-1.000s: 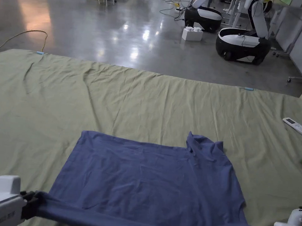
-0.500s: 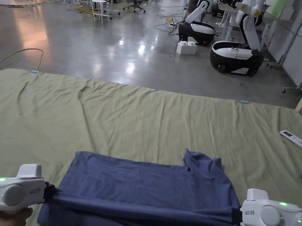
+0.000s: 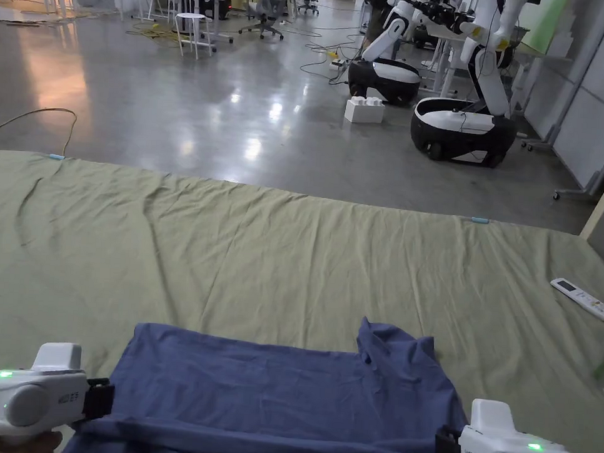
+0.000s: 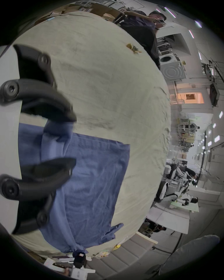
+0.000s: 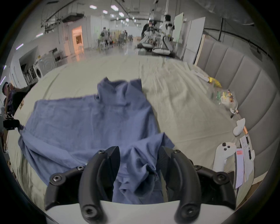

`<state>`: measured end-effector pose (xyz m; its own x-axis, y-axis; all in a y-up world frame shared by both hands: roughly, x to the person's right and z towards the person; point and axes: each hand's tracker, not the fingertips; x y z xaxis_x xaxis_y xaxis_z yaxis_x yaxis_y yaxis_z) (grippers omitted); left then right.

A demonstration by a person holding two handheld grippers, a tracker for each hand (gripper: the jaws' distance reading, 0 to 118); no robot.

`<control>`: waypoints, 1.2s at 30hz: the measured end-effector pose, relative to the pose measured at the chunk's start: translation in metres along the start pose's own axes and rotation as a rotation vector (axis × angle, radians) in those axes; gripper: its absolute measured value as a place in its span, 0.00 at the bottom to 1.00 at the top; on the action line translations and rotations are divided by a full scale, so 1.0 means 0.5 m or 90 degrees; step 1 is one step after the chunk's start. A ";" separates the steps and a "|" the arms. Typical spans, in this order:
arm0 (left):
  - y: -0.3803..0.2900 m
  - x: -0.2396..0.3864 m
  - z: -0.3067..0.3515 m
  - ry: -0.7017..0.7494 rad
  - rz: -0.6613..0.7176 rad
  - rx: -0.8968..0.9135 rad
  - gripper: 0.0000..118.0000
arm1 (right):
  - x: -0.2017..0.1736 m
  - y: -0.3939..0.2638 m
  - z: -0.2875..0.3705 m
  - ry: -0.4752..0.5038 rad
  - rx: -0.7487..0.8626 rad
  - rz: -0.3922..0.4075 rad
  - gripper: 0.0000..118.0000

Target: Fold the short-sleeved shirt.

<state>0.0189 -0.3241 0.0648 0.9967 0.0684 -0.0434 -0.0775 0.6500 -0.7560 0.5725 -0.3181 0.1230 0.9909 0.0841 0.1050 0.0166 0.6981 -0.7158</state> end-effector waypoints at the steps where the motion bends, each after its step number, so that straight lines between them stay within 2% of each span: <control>1: -0.003 0.003 0.018 -0.001 -0.005 0.013 0.54 | -0.006 0.002 0.018 -0.005 0.029 0.001 0.57; 2: -0.004 0.008 0.035 -0.002 -0.012 0.032 0.54 | -0.012 0.003 0.038 -0.005 0.064 0.007 0.62; 5: -0.011 0.024 0.090 0.001 -0.029 0.087 0.53 | -0.042 0.006 0.108 0.006 0.161 0.024 0.65; 9: -0.030 0.055 0.180 0.002 -0.031 0.199 0.53 | -0.082 0.004 0.204 0.004 0.298 -0.002 0.64; 11: -0.045 0.073 0.226 0.008 -0.031 0.260 0.52 | -0.103 -0.003 0.251 -0.014 0.359 -0.016 0.51; 12: -0.055 0.084 0.252 0.014 -0.029 0.297 0.51 | -0.118 -0.004 0.276 -0.024 0.384 -0.012 0.41; 14: -0.073 0.101 0.298 0.013 -0.027 0.351 0.37 | -0.139 -0.009 0.317 -0.044 0.438 -0.002 0.19; 15: -0.081 0.111 0.319 0.019 -0.024 0.370 0.27 | -0.148 -0.013 0.341 -0.038 0.475 0.014 0.15; 16: -0.087 0.116 0.333 0.025 -0.022 0.378 0.13 | -0.153 -0.019 0.345 -0.016 0.452 -0.008 0.11; 18: -0.101 0.137 0.365 0.088 -0.036 0.391 0.09 | -0.169 -0.025 0.376 -0.028 0.474 -0.002 0.05; 19: -0.106 0.141 0.377 0.088 -0.042 0.400 0.04 | -0.175 -0.027 0.387 -0.041 0.482 0.002 0.03; 20: -0.115 0.142 0.391 0.077 -0.041 0.420 0.04 | -0.177 -0.027 0.394 -0.042 0.481 0.003 0.00; 23: -0.124 0.146 0.419 0.049 -0.044 0.445 0.02 | -0.176 -0.036 0.415 -0.040 0.500 -0.013 0.00; 26: -0.118 0.145 0.427 0.065 -0.066 0.437 0.02 | -0.172 -0.042 0.419 -0.034 0.509 -0.005 0.00; 30: -0.111 0.115 0.419 0.061 -0.047 0.420 0.02 | -0.169 -0.046 0.417 -0.031 0.501 -0.001 0.00; 36: -0.095 0.017 0.283 0.027 0.011 0.190 0.02 | -0.157 -0.067 0.393 -0.030 0.461 0.004 0.00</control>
<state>0.0279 -0.2473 0.1928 0.9949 0.0538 -0.0859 -0.0913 0.8432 -0.5298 0.4681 -0.2082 0.2743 0.9836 0.1089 0.1438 -0.0978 0.9918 -0.0816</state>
